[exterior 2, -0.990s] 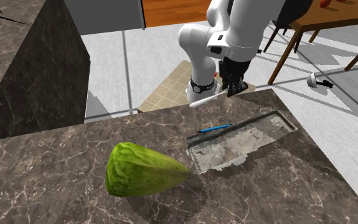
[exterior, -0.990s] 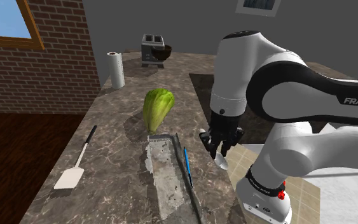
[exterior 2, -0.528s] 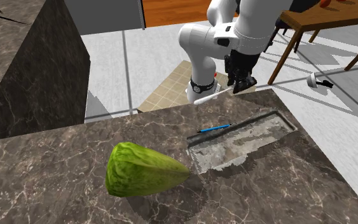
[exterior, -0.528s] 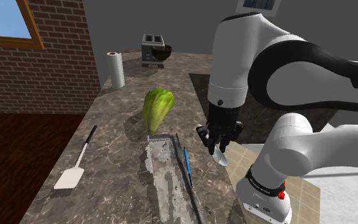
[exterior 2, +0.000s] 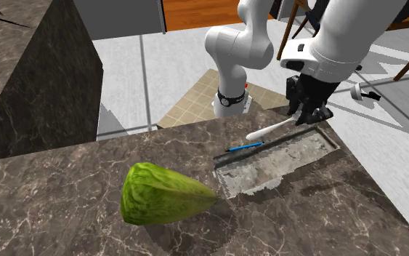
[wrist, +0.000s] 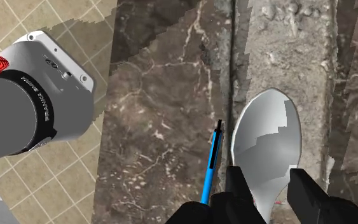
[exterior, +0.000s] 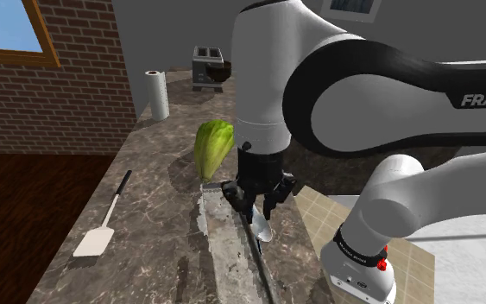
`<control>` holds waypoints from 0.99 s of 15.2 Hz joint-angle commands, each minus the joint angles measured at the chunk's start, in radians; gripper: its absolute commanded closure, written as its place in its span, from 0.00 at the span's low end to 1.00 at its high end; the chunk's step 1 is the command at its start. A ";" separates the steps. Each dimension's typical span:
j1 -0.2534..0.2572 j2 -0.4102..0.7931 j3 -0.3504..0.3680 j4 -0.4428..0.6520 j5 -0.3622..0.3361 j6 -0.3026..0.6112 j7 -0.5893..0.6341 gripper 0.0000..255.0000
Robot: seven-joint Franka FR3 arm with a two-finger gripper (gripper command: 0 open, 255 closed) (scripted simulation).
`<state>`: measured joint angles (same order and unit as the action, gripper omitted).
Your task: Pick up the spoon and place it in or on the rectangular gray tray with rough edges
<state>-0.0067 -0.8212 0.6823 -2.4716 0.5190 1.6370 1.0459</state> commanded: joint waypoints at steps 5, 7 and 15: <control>-0.052 0.118 0.099 0.073 0.011 0.073 0.049 1.00; -0.052 0.122 0.112 0.051 0.019 0.100 0.046 1.00; -0.056 0.151 0.171 -0.027 0.052 0.212 0.036 1.00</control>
<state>-0.0629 -0.6733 0.8456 -2.4850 0.5652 1.8311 1.0843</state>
